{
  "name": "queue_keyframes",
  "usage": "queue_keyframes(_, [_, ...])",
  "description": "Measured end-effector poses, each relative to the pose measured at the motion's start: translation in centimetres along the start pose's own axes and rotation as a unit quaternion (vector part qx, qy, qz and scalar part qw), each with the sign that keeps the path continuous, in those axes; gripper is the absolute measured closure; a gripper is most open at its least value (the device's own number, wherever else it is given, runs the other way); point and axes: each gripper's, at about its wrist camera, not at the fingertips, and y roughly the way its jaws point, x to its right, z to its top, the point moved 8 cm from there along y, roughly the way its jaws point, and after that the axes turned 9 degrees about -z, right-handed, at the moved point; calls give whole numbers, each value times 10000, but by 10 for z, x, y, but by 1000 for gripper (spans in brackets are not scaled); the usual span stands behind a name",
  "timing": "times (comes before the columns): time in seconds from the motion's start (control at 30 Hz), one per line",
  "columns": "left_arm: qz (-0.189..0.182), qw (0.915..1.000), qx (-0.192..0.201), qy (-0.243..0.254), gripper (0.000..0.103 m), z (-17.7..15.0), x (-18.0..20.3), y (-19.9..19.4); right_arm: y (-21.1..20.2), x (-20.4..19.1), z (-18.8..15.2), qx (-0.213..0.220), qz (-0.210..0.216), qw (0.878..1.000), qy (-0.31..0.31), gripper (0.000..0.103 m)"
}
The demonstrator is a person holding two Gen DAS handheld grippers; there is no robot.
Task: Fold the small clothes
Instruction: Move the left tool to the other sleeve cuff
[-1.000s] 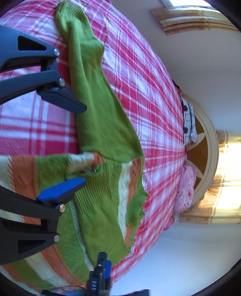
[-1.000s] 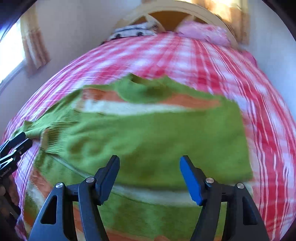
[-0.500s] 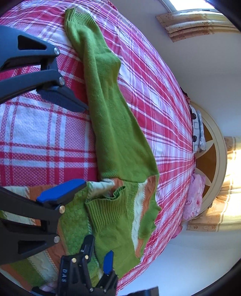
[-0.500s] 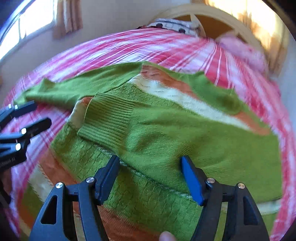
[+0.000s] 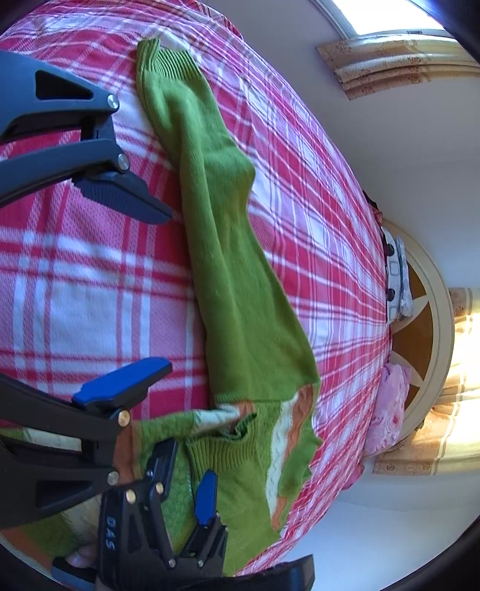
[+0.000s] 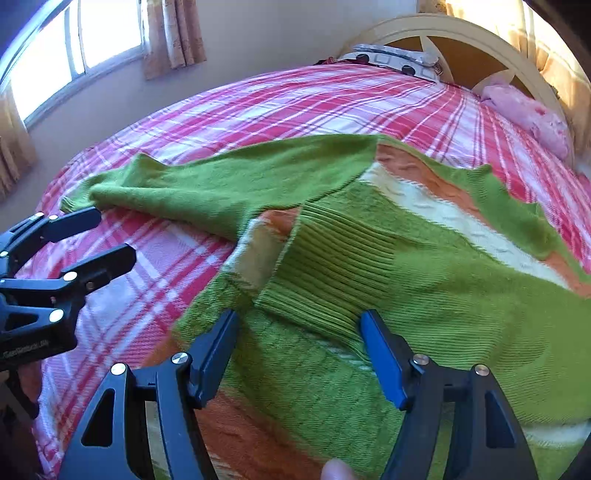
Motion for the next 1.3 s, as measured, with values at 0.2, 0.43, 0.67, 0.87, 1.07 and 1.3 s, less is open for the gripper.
queue_keyframes(0.2, [206,9998,3,-68,26,-6,-22,-6,-2,-1,-4,152,13,9999,11,33])
queue_keyframes(0.43, [970,9937,192,-536,26,-5,-105,-32,-2,3,-5,167,8,9998,64,32])
queue_keyframes(0.67, [1580,9736,315,-1616,26,-22,-202,-53,-1,4,-6,204,64,9997,117,32])
queue_keyframes(0.87, [1380,9612,375,-2358,26,-37,-237,-49,-1,4,-6,223,51,9997,112,32])
queue_keyframes(1.07, [599,9458,502,-3152,41,-38,-245,-27,-2,3,-6,249,16,9996,99,32])
queue_keyframes(1.3, [423,9429,549,-3257,92,-36,-249,-19,-2,3,-6,258,15,9996,101,32])
